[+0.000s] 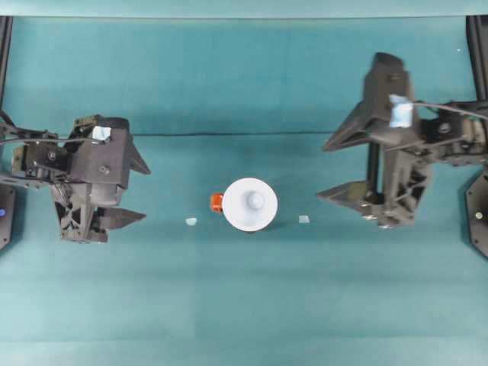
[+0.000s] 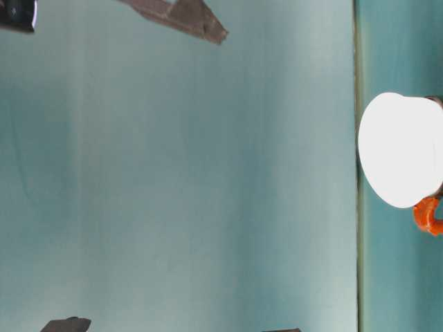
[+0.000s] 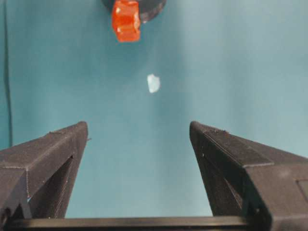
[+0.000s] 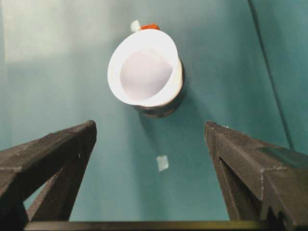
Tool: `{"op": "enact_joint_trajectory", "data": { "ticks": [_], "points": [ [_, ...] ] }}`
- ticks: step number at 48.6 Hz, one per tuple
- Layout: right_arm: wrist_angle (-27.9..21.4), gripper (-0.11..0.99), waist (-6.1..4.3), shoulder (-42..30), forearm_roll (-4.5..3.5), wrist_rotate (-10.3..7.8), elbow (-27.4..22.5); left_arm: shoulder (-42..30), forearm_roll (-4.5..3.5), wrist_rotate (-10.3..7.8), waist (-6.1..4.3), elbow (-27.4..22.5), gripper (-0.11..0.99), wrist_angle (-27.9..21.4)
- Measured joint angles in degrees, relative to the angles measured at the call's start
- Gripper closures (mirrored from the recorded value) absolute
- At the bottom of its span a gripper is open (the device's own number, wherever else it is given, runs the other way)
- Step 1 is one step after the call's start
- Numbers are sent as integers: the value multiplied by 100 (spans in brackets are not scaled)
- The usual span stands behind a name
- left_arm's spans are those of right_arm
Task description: Put the paper cup into the moved red handle cup holder.
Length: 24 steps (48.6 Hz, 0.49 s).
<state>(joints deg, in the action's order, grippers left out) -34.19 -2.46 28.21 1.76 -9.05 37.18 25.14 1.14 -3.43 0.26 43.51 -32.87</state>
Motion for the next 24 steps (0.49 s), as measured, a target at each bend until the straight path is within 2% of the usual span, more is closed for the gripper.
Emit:
{"op": "enact_joint_trajectory", "data": {
  "ticks": [24],
  "points": [
    [-44,4,0,88,0,0,62,0,9,0,-18,0,-3,0]
  ]
}}
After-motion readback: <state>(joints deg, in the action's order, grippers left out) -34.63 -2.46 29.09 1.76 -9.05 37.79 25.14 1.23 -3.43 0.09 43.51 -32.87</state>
